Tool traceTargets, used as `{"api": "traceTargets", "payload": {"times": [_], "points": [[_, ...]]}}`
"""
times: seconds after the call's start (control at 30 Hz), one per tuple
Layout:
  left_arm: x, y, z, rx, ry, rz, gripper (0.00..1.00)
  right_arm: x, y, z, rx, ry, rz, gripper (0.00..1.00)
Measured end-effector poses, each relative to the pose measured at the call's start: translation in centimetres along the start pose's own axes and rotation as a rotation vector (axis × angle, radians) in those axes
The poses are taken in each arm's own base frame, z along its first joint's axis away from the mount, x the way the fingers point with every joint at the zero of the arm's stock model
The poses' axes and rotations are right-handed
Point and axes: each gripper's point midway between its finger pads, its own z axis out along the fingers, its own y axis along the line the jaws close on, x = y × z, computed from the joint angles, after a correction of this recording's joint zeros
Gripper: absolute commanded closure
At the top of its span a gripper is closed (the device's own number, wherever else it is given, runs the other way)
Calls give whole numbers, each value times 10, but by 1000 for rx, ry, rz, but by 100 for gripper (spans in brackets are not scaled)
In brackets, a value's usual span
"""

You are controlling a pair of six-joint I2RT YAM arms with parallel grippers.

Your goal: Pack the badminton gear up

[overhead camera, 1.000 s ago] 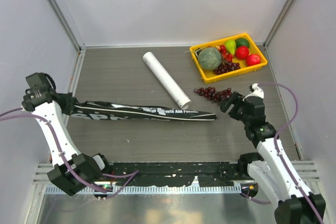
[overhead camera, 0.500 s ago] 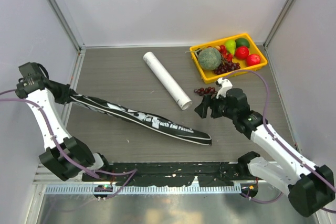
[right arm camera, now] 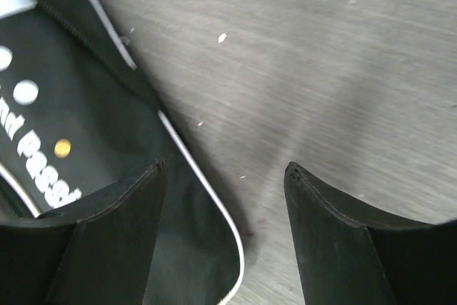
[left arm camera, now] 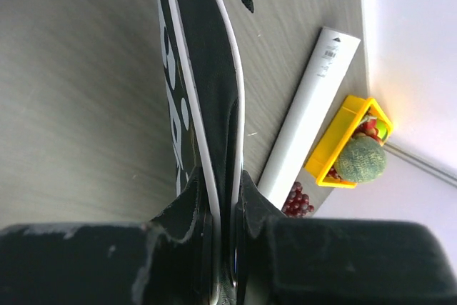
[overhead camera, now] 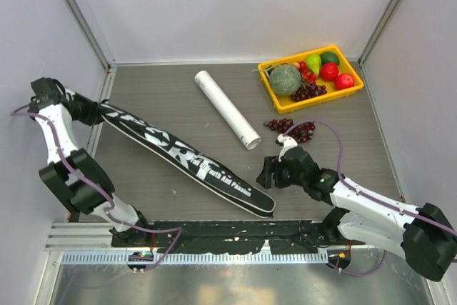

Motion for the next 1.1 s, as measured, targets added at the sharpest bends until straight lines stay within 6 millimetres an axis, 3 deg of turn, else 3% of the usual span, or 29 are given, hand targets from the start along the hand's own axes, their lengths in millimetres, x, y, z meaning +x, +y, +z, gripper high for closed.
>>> {"api": "traceTargets", "payload": {"times": [0.13, 0.3, 0.37, 0.4, 0.43, 0.57, 0.63, 0.67, 0.87, 1.0, 1.1], "points": [[-18, -17, 34, 65, 59, 24, 84, 9, 16, 0, -49, -10, -4, 29], [-39, -67, 63, 193, 87, 124, 78, 5, 35, 5, -90, -49, -18, 28], [-47, -87, 73, 260, 91, 163, 69, 8, 40, 8, -96, -37, -28, 28], [-50, -95, 78, 289, 92, 180, 59, 10, 42, 9, -97, -31, -32, 28], [-53, -101, 83, 315, 94, 193, 37, 10, 44, 10, -99, -27, -34, 28], [-69, -109, 100, 351, 93, 208, 27, 3, 54, 12, -106, -32, -42, 24], [-77, -105, 108, 320, 85, 216, 6, -6, 60, 12, -111, -45, -42, 23], [-80, -101, 109, 288, 75, 221, 0, -11, 63, 11, -114, -53, -43, 23], [-90, -93, 87, 142, -5, 291, 0, -32, 72, 2, -110, -97, -62, 16], [-80, -88, 57, 34, -56, 353, 1, -45, 71, -16, -91, -135, -77, 0], [-56, -97, 32, 25, -74, 418, 0, -61, 70, -38, -78, -195, -91, 5]]}}
